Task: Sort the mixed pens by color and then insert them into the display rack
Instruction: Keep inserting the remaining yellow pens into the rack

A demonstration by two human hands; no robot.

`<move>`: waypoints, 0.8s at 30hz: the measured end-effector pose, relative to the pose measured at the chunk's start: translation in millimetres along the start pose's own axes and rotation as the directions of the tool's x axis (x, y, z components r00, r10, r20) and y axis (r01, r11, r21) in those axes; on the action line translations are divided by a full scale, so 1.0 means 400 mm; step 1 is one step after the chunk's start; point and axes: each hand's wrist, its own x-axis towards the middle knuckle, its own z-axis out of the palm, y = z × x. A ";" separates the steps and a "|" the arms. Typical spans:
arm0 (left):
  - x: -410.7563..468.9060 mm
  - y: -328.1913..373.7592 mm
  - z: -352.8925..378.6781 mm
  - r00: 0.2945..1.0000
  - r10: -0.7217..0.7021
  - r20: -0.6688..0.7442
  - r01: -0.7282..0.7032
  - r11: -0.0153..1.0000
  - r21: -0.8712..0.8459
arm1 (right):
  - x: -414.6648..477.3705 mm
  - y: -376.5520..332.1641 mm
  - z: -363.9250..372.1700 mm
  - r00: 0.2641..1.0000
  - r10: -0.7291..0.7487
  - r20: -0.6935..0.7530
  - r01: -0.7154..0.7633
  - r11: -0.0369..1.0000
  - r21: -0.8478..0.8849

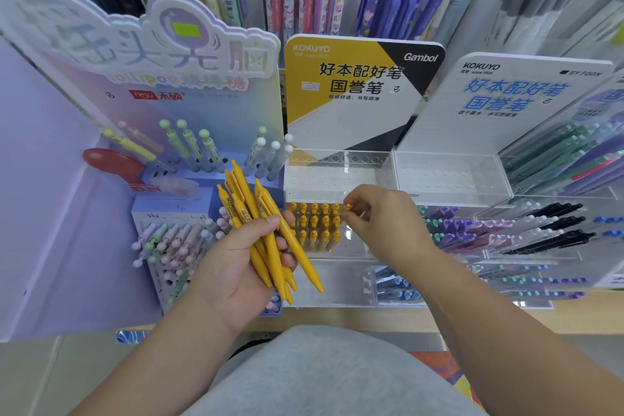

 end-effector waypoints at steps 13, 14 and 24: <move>-0.015 -0.024 0.031 0.998 0.054 0.024 -0.057 0.987 0.148 | -0.040 -0.033 -0.050 0.998 0.041 -0.040 -0.036 0.993 0.111; -0.018 -0.030 0.040 0.997 0.074 0.030 -0.078 0.980 0.184 | -0.046 -0.041 -0.064 0.997 0.067 -0.029 -0.059 0.975 0.212; -0.024 -0.124 0.156 0.975 0.214 0.067 -0.220 0.856 0.469 | -0.082 -0.060 -0.143 0.978 0.111 0.177 -0.202 0.713 0.671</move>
